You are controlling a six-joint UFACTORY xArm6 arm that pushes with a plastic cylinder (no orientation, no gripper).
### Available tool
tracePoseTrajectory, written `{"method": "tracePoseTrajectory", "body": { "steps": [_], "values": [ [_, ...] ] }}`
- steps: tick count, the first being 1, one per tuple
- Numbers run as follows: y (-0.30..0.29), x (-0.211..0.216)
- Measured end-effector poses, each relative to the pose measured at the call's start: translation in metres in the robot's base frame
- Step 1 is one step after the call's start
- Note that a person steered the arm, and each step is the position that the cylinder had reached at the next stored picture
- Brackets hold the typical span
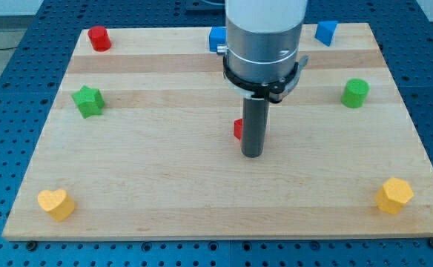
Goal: Place the arm to the top side of the green circle
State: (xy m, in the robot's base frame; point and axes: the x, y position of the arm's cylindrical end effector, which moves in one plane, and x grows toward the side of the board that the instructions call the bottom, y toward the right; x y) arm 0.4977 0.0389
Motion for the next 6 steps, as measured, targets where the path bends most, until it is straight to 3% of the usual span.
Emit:
{"method": "tracePoseTrajectory", "body": {
  "steps": [1,3,5,6],
  "values": [
    [0.021,0.0],
    [0.146,-0.026],
    [0.243,-0.106],
    [0.218,-0.148]
  ]
}}
